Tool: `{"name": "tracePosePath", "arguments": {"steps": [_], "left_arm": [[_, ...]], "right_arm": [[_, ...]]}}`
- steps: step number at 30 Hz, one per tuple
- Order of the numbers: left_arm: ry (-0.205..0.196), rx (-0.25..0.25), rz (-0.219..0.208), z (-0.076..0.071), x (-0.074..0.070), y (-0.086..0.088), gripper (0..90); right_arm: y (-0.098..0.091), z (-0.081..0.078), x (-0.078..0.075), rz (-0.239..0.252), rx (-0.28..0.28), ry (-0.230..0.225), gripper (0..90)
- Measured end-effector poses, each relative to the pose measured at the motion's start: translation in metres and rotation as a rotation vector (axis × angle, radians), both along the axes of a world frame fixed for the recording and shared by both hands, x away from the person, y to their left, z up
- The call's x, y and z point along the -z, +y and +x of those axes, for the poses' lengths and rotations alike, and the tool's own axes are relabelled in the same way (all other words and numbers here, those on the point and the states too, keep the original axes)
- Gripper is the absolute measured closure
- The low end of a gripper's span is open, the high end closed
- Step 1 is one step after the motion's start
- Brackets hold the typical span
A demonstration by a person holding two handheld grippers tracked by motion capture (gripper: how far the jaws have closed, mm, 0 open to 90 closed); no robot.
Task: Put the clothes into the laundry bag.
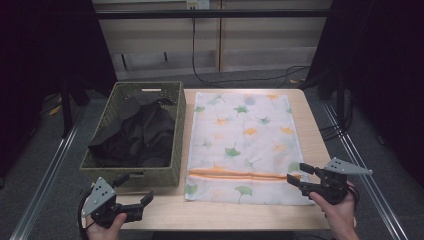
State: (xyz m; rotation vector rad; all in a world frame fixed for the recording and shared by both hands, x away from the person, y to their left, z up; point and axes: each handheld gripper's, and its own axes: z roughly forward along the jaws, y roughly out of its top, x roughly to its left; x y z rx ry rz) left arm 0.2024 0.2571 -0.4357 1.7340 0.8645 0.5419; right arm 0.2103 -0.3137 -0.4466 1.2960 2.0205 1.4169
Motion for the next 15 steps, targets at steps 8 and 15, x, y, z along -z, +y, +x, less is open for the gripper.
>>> {"name": "tracePosePath", "arguments": {"steps": [8, 15], "left_arm": [[-0.006, -0.013, 0.016, 0.0008, -0.0006, -0.0010, 4.8], [-0.005, -0.011, 0.002, 0.0012, -0.0010, -0.0005, 5.0]], "right_arm": [[0.0036, 0.0006, 0.0016, -0.015, -0.030, 0.020, 31.0], [0.0092, 0.0057, 0.0014, -0.005, -0.108, 0.065, 40.4]]}}
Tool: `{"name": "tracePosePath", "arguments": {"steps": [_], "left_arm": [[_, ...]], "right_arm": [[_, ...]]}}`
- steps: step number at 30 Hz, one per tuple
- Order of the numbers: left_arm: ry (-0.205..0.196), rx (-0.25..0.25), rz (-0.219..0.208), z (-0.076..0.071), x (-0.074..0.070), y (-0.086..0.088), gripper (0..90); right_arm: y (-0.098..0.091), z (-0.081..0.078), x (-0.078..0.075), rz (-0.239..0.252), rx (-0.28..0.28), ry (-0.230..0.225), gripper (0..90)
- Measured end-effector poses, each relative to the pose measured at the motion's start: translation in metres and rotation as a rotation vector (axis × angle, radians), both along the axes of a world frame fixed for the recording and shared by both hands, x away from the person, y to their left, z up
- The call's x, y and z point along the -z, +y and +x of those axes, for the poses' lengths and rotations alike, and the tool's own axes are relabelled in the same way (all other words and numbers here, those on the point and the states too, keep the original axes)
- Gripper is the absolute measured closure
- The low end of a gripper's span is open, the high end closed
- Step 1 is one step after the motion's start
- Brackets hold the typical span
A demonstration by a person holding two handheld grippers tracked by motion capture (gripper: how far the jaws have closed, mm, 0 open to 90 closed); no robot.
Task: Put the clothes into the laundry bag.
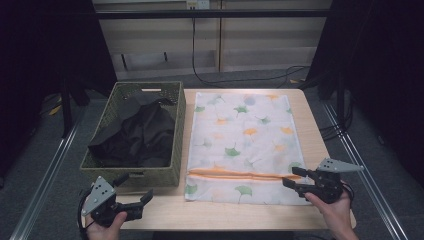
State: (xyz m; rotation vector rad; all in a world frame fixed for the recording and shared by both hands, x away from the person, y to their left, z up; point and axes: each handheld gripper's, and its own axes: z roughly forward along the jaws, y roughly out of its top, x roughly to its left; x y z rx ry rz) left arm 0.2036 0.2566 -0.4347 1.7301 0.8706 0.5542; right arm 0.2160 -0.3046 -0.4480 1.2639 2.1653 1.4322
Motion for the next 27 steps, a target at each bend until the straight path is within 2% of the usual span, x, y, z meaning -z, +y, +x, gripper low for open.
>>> {"name": "tracePosePath", "arguments": {"steps": [4, 6, 10, 14, 15, 16, 17, 21, 23, 27], "left_arm": [[-0.001, -0.019, 0.011, -0.001, 0.000, 0.001, 5.0], [-0.001, -0.013, 0.012, -0.002, 0.000, 0.000, 5.0], [-0.002, -0.015, 0.013, -0.004, -0.001, 0.002, 5.0], [-0.009, -0.017, 0.020, -0.004, -0.001, 0.003, 5.0], [-0.010, -0.017, 0.020, -0.005, -0.001, 0.004, 5.0], [-0.010, -0.017, 0.020, -0.005, -0.001, 0.004, 5.0], [-0.011, -0.011, 0.015, -0.005, -0.001, 0.004, 5.0], [-0.008, -0.009, 0.025, -0.006, -0.001, 0.003, 4.9], [-0.008, -0.002, 0.025, -0.005, 0.000, 0.003, 4.9], [-0.006, -0.002, 0.031, -0.004, 0.000, 0.002, 4.9]], "right_arm": [[0.010, 0.005, -0.003, -0.040, -0.053, 0.001, 44.0], [0.019, 0.011, -0.003, -0.084, -0.085, -0.004, 45.5], [0.035, 0.022, -0.002, -0.136, -0.145, 0.009, 47.6], [0.050, 0.037, -0.003, -0.185, -0.172, 0.019, 45.4], [0.054, 0.043, -0.003, -0.193, -0.183, 0.032, 41.6], [0.058, 0.050, -0.003, -0.205, -0.200, 0.076, 37.6], [0.062, 0.056, -0.002, -0.217, -0.215, 0.115, 37.4], [0.077, 0.077, -0.004, -0.270, -0.226, 0.122, 35.9], [0.080, 0.087, -0.003, -0.268, -0.233, 0.143, 35.4], [0.086, 0.106, 0.008, -0.294, -0.208, 0.154, 34.7]]}}
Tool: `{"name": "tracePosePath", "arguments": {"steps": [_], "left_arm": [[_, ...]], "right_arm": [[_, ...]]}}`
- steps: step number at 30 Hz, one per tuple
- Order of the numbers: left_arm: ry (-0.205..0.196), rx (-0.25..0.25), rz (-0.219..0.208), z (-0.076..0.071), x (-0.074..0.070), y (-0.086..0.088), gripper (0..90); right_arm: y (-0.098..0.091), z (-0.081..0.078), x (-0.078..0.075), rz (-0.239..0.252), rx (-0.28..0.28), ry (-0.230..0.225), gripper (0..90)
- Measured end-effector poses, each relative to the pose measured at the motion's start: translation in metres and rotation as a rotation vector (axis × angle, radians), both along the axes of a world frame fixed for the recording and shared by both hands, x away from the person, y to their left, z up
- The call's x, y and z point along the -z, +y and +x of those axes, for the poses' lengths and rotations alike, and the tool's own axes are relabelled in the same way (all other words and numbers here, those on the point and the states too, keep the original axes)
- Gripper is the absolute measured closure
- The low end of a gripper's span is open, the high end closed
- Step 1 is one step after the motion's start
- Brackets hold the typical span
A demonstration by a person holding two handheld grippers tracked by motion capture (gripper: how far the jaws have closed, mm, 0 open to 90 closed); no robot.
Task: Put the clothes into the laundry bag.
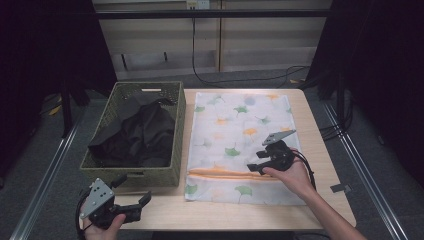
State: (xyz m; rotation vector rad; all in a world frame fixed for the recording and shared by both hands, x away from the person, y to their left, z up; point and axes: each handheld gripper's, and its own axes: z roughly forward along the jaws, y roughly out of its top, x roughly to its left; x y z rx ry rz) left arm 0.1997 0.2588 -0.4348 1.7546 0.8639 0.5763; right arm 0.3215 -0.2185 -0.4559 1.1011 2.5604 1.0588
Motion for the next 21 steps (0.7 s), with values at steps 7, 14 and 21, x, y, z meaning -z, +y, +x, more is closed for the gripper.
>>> {"name": "tracePosePath", "arguments": {"steps": [7, 14, 21], "left_arm": [[-0.007, 0.001, 0.005, -0.002, -0.001, 0.002, 5.0], [-0.010, -0.001, 0.000, -0.001, -0.001, 0.003, 5.2], [-0.005, -0.006, -0.001, 0.001, 0.000, 0.005, 5.5]], "right_arm": [[0.007, 0.006, 0.022, -0.028, -0.003, 0.042, 29.0], [0.023, 0.005, 0.032, -0.090, -0.030, 0.023, 25.6], [0.029, 0.005, 0.037, -0.127, -0.047, 0.033, 28.0]]}}
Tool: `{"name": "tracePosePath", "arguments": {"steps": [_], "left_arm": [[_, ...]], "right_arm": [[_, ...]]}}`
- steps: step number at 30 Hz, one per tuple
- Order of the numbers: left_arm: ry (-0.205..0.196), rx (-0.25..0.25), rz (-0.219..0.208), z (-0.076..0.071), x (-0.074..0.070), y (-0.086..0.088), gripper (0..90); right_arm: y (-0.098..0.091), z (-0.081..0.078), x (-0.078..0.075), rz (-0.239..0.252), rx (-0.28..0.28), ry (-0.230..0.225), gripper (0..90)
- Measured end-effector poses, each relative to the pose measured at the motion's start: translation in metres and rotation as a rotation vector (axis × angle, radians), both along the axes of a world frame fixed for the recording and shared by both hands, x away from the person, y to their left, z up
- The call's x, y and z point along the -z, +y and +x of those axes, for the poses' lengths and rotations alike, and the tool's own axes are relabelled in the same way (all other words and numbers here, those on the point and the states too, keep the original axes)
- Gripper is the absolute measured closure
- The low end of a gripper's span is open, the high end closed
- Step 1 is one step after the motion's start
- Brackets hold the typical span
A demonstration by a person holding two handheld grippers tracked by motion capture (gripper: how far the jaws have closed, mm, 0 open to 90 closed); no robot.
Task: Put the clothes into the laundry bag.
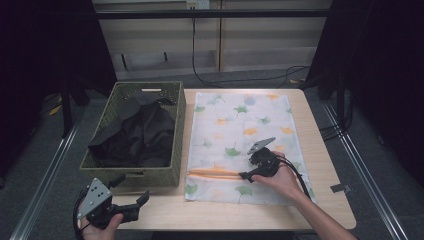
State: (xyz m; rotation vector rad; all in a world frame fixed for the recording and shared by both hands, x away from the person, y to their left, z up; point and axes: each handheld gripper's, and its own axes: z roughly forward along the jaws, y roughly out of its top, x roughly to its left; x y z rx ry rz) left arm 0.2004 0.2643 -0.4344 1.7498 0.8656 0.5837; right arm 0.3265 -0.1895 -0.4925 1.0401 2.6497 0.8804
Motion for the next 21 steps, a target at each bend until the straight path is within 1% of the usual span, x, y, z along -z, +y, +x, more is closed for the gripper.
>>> {"name": "tracePosePath", "arguments": {"steps": [2, 4, 7, 10, 13, 15, 17, 18, 19, 20, 21], "left_arm": [[0.002, -0.002, 0.001, 0.000, 0.000, 0.000, 5.4], [0.002, 0.002, 0.008, 0.000, 0.000, 0.000, 5.4], [0.003, 0.005, 0.008, 0.001, 0.001, -0.002, 5.4], [0.005, 0.006, 0.016, 0.001, 0.001, -0.002, 5.4], [0.003, 0.012, 0.024, 0.002, 0.001, -0.003, 5.4], [0.005, 0.013, 0.022, 0.002, 0.001, -0.004, 5.4], [0.006, 0.014, 0.020, 0.002, 0.002, -0.004, 5.4], [0.008, 0.011, 0.020, 0.002, 0.002, -0.004, 5.3], [0.010, 0.011, 0.018, 0.002, 0.002, -0.004, 5.4], [0.010, 0.012, 0.018, 0.002, 0.002, -0.004, 5.3], [0.008, 0.018, 0.017, 0.002, 0.002, -0.004, 5.4]], "right_arm": [[0.004, 0.000, 0.000, -0.034, -0.007, -0.014, 28.0], [0.006, 0.000, -0.002, -0.053, 0.008, 0.010, 28.2], [0.008, 0.002, -0.004, -0.068, 0.009, 0.025, 29.5], [0.008, 0.005, -0.006, -0.081, 0.003, 0.040, 34.8], [0.007, 0.009, -0.008, -0.097, 0.010, 0.059, 40.6], [0.006, 0.011, -0.008, -0.094, 0.000, 0.049, 42.7], [0.004, 0.011, -0.008, -0.087, 0.017, 0.046, 47.4], [0.003, 0.011, -0.008, -0.082, 0.012, 0.040, 48.8], [0.002, 0.010, -0.008, -0.076, 0.019, 0.043, 50.4], [0.000, 0.011, -0.007, -0.073, 0.013, 0.031, 52.0], [-0.001, 0.012, -0.007, -0.070, 0.014, 0.030, 53.4]]}}
